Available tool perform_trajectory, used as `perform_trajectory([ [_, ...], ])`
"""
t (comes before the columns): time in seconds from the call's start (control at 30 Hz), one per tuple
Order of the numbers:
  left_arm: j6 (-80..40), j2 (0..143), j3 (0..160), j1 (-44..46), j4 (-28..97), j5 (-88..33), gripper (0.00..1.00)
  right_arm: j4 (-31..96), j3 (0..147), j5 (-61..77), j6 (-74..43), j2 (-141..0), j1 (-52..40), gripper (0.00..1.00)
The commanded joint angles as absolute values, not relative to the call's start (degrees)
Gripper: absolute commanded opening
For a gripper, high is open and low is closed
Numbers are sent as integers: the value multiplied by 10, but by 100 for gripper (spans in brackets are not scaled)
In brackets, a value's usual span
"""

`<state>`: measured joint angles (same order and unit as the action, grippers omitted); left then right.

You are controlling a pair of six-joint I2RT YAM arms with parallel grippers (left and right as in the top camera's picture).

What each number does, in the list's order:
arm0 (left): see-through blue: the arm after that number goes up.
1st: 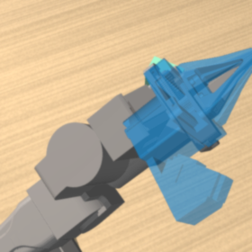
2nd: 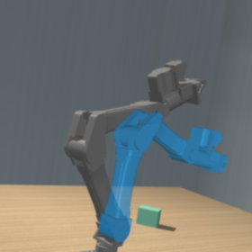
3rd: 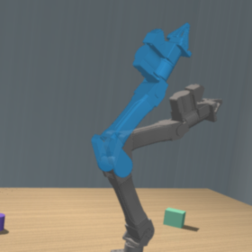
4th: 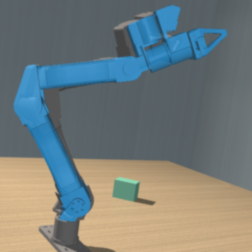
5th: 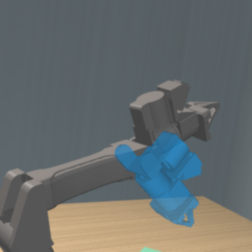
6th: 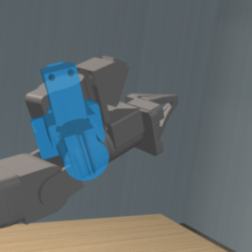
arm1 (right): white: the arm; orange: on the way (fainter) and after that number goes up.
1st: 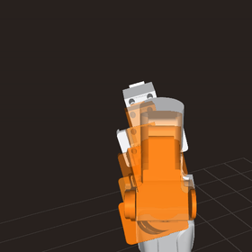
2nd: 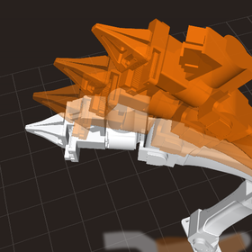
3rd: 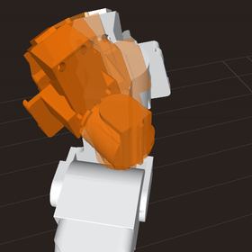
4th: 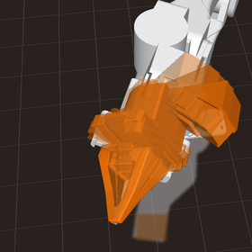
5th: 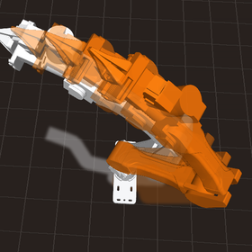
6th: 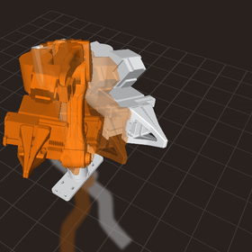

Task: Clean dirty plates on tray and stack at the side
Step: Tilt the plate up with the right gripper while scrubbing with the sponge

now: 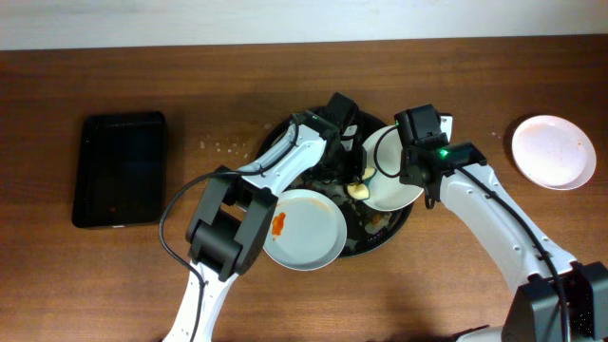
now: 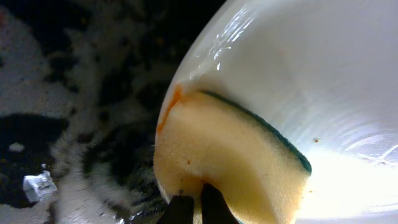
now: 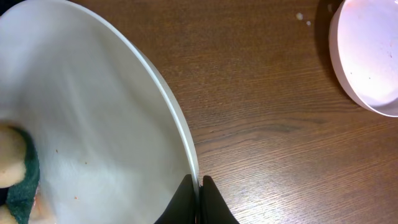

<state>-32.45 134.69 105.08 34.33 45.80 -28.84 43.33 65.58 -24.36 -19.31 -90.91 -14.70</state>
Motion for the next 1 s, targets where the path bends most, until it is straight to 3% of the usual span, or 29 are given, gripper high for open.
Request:
perform_trajectory([
  [0.0, -328, 1353, 1038, 327, 476, -242, 0, 436, 671, -255, -200, -901, -150, 4],
  [0.37, -328, 1332, 1058, 261, 487, -243, 0, 442, 671, -264, -200, -901, -150, 4],
  [0.7, -313, 1296, 1059, 266, 484, -296, 0, 442, 671, -267, -200, -901, -150, 4],
  [0.97, -299, 1278, 1061, 299, 489, -311, 0, 447, 708, -352, -166, -901, -152, 4],
])
